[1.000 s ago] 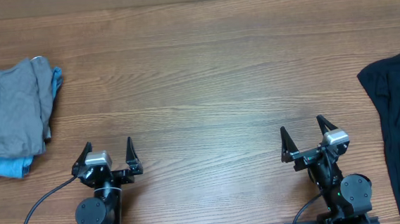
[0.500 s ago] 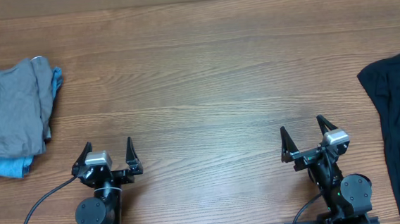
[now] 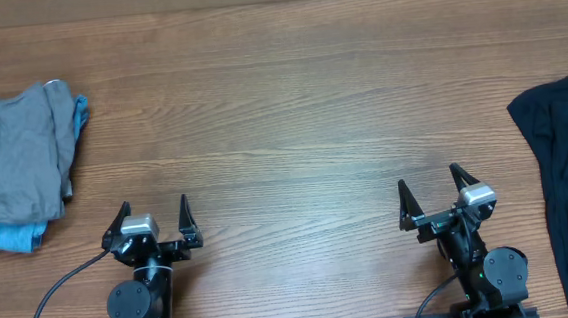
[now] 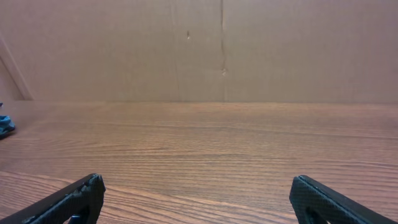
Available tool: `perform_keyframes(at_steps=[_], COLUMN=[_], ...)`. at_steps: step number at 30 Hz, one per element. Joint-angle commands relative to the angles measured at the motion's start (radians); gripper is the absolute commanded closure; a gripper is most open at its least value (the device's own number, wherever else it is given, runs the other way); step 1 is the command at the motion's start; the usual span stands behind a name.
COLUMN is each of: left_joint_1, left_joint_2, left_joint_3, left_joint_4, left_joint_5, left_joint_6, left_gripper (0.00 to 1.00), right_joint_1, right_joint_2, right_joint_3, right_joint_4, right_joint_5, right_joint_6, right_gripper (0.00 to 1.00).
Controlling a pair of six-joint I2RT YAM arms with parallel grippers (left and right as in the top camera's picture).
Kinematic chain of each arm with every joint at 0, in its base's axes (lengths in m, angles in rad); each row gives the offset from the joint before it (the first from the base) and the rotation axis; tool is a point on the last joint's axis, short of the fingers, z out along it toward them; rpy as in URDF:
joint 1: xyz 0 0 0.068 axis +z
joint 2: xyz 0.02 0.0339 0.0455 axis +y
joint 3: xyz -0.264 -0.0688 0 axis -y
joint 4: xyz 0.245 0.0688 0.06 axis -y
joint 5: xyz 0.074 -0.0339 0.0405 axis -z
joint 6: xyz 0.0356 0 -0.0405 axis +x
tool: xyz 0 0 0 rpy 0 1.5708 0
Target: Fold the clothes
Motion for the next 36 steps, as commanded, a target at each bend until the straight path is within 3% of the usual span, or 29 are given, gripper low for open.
perform_keyframes(at_steps=[1,7,11,15,18,21,24,27,32,36], left_joint_1=[0.005,0.005,0.005,0.005,0.005,0.005,0.005,0.005,0.005,0.005], left_joint_2=[-0.011,-0.011,-0.011,-0.011,-0.011,-0.011,-0.011,-0.011,-0.011,-0.011], left_joint_3=[-0.008,-0.008,-0.008,-0.008,-0.008,-0.008,-0.008,-0.008,-0.008,-0.008], left_joint_4=[-0.001,-0.002,-0.002,-0.002,-0.002,-0.002,-0.002,-0.002,-0.001,-0.002], left_joint_5=[0.011,0.011,0.011,0.011,0.011,0.011,0.011,0.011,0.011,0.011], left_joint_6=[0.022,0.022,0.022,0.023,0.022,0.022,0.022,0.022,0.022,0.022], left_gripper=[0.0,0.0,0.0,0.0,0.0,0.0,0.0,0.0,0.0,0.0], right_joint_1=[0.005,0.005,0.005,0.005,0.005,0.005,0.005,0.005,0.005,-0.012], right_joint_2=[-0.008,-0.008,-0.008,-0.008,-0.008,0.01,0.163,0.436,0.906,1.199], right_joint_3=[-0.01,-0.01,-0.01,-0.009,0.029,0.181,0.461,0.85,1.402,1.592], right_joint_4=[0.005,0.006,0.042,0.142,0.056,-0.039,-0.183,-0.432,-0.855,-0.949], right_joint_5=[0.01,-0.01,-0.221,-0.254,-0.197,-0.127,0.042,0.233,0.268,0.349], right_joint_6=[0.001,0.006,0.012,0.059,0.058,0.058,0.084,0.131,0.124,0.125], right_gripper=[0.0,0.0,0.0,0.0,0.0,0.0,0.0,0.0,0.0,0.0])
